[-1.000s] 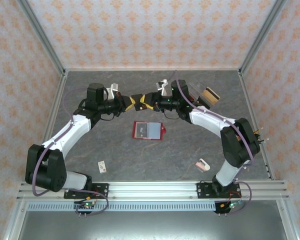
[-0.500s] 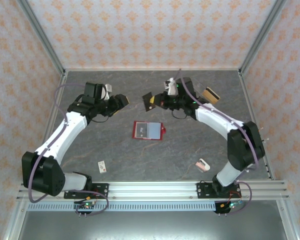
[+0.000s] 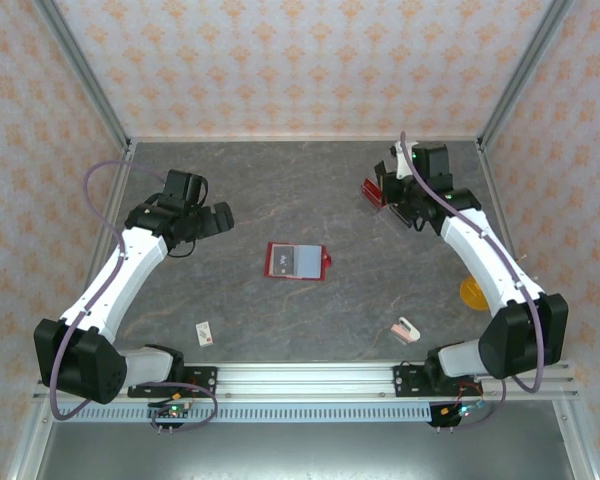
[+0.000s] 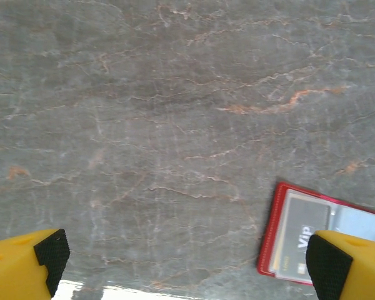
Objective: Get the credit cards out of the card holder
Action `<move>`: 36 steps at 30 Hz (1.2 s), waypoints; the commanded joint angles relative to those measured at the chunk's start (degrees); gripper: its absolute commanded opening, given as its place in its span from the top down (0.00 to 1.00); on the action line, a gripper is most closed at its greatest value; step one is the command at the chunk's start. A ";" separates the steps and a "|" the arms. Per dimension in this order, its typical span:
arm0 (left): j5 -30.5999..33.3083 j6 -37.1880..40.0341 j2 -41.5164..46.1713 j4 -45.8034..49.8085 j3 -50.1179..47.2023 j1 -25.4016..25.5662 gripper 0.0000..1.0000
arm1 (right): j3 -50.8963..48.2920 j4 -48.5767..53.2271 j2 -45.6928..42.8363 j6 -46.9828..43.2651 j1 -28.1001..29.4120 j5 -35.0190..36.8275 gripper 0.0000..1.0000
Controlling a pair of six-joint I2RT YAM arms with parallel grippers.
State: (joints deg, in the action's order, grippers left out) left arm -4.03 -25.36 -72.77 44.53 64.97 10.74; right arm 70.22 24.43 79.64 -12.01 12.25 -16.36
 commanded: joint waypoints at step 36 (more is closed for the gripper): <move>-2.91 2.51 -4.13 3.70 2.67 -2.13 0.00 | 16.13 16.74 27.23 -33.39 -12.43 -4.03 0.98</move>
State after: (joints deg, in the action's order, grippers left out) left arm -6.66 -23.88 -76.44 46.30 65.67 8.95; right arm 84.66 41.17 105.89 -44.66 -0.05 -20.58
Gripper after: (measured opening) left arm 0.998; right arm 0.049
